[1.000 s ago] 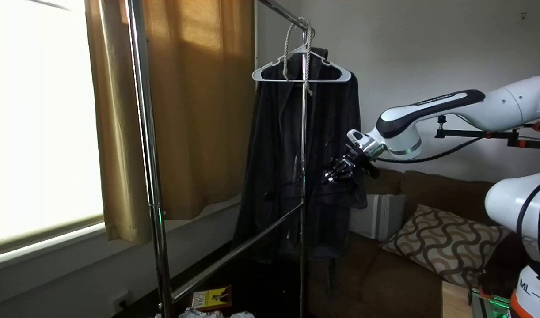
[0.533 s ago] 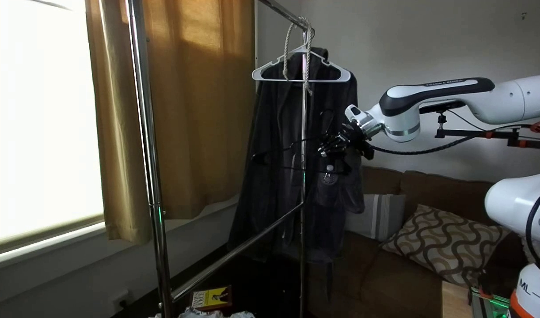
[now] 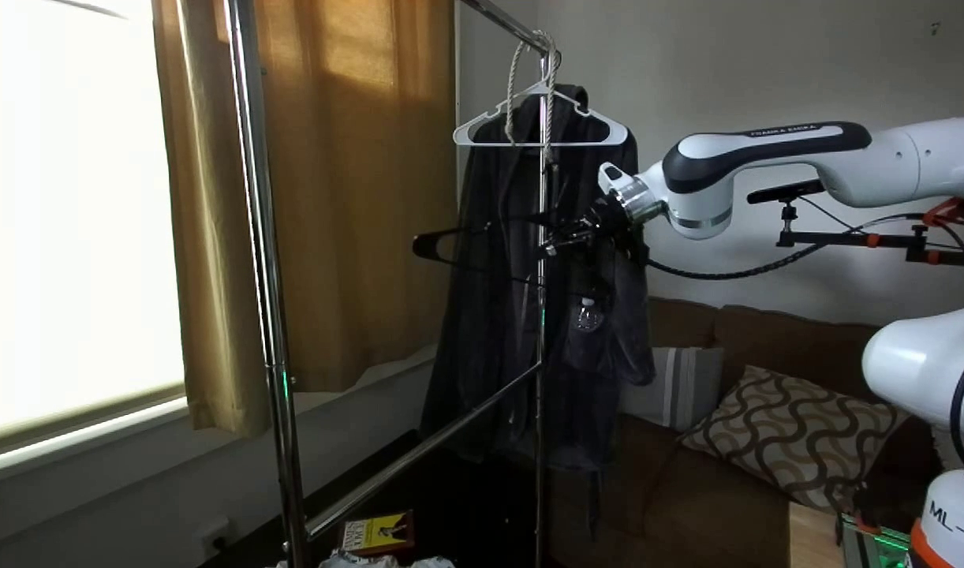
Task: Pick up the black coat hanger and hang it on the top rail
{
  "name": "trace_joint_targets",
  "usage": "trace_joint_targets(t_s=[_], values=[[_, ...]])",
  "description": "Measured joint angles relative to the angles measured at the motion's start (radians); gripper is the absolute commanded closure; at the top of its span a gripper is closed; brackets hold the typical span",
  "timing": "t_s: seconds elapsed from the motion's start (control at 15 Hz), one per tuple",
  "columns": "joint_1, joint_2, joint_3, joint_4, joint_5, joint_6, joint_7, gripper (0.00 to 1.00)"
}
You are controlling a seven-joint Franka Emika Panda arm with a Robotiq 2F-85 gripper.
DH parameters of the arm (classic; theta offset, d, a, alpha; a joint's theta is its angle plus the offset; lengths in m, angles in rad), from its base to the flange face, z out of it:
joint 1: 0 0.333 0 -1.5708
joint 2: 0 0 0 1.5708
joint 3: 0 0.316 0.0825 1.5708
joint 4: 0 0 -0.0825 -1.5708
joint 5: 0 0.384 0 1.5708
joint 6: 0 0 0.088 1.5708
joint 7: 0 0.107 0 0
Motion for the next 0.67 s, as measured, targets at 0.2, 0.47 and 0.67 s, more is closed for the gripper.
trace_joint_targets(t_s=[0.2, 0.47, 0.67], values=[[0.1, -0.093, 0.086, 0.076, -0.071, 0.004, 0.171, 1.0], [0.231, -0.282, 0.099, 0.312, -0.133, -0.133, 0.336, 1.0], [0.343, -0.393, 0.008, 0.516, -0.156, -0.306, 0.396, 0.99]])
